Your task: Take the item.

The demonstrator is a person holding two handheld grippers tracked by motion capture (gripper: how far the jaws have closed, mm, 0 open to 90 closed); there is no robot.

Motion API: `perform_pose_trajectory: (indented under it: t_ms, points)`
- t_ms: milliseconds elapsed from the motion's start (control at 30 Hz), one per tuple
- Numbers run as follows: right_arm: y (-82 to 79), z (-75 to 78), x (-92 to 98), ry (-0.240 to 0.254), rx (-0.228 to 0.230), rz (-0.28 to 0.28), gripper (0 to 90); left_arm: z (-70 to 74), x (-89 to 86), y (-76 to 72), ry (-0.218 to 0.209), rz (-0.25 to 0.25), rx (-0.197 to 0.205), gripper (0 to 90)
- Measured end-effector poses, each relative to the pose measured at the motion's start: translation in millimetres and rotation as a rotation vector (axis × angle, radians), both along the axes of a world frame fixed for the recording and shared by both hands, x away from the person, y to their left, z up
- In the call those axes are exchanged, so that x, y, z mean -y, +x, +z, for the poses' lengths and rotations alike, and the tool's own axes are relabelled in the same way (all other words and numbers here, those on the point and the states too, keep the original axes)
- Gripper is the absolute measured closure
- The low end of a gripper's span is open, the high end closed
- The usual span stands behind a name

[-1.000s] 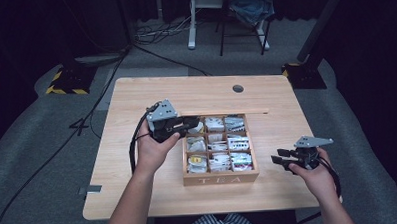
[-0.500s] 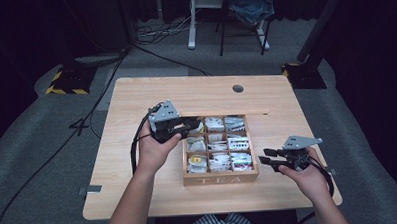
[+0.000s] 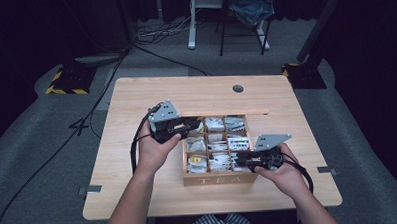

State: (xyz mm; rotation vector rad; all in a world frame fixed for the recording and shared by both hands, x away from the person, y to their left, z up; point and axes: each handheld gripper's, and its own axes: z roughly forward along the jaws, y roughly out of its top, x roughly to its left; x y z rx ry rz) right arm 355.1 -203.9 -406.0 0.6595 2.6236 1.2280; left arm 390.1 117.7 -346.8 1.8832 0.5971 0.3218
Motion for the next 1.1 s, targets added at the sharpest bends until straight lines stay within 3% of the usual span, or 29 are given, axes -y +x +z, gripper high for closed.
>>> perform_pose_trajectory:
  t_ms: [300, 533, 1100]
  points:
    - [3.8, -2.8, -23.2, 0.002, -0.007, 0.083, 78.8, -1.0, 1.3, 0.5, 0.001, -0.006, -0.006, 76.2]
    - [6.3, -8.8, -41.5, -0.026, 0.000, 0.136, 77.6, -0.8, 1.5, 0.7, -0.011, -0.019, -0.010, 76.1]
    - [11.1, -16.4, -54.7, -0.037, -0.010, 0.164, 77.7, -0.6, 1.5, 0.7, -0.010, -0.021, -0.012, 75.8]
